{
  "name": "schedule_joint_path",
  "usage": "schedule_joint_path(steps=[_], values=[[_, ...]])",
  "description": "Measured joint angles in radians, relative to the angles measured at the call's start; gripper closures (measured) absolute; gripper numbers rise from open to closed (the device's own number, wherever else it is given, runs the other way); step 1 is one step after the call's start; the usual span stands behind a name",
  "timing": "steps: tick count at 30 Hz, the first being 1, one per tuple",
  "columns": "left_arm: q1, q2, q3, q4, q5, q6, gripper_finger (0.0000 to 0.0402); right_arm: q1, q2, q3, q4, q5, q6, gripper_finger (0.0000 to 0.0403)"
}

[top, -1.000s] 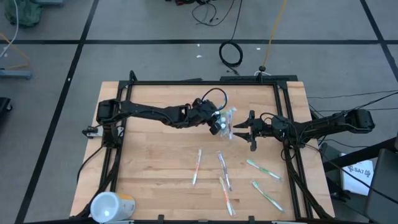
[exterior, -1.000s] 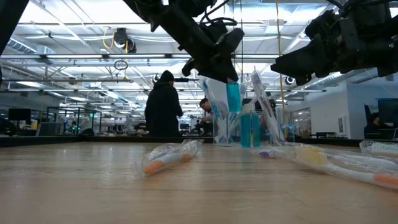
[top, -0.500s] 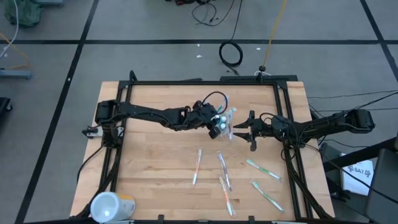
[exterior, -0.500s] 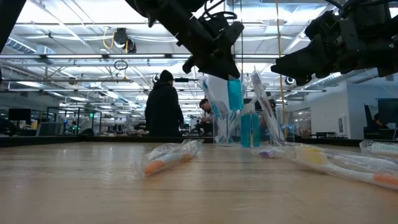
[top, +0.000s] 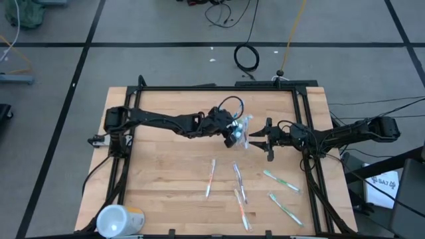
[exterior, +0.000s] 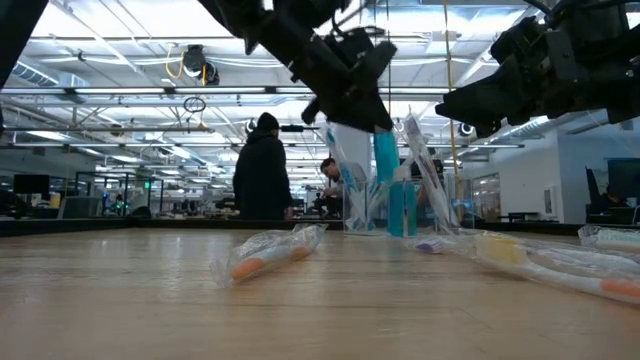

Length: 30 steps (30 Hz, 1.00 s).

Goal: Pick & Place toothbrushing station
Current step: Put the blue mouthwash into the transparent organizer

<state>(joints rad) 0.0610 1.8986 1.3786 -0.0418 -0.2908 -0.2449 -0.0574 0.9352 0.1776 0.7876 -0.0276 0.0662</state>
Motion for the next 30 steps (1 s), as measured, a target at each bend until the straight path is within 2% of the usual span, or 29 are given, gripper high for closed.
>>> schedule_joint_path(steps=[7, 14, 25, 30], values=[[0.000, 0.084, -0.002, 0.049, 0.030, 0.040, 0.0298, 0.000, 0.000, 0.000, -0.001, 0.000, 0.000, 0.0257], [0.017, 0.091, -0.002, 0.054, 0.032, 0.067, 0.0295, 0.000, 0.000, 0.000, -0.008, 0.000, 0.000, 0.0257], [0.013, 0.089, -0.002, 0.044, 0.031, 0.123, 0.0207, 0.000, 0.000, 0.000, -0.007, 0.000, 0.000, 0.0257], [0.011, 0.047, -0.002, 0.016, 0.030, 0.165, 0.0196, 0.000, 0.000, 0.000, -0.001, 0.000, 0.000, 0.0257]])
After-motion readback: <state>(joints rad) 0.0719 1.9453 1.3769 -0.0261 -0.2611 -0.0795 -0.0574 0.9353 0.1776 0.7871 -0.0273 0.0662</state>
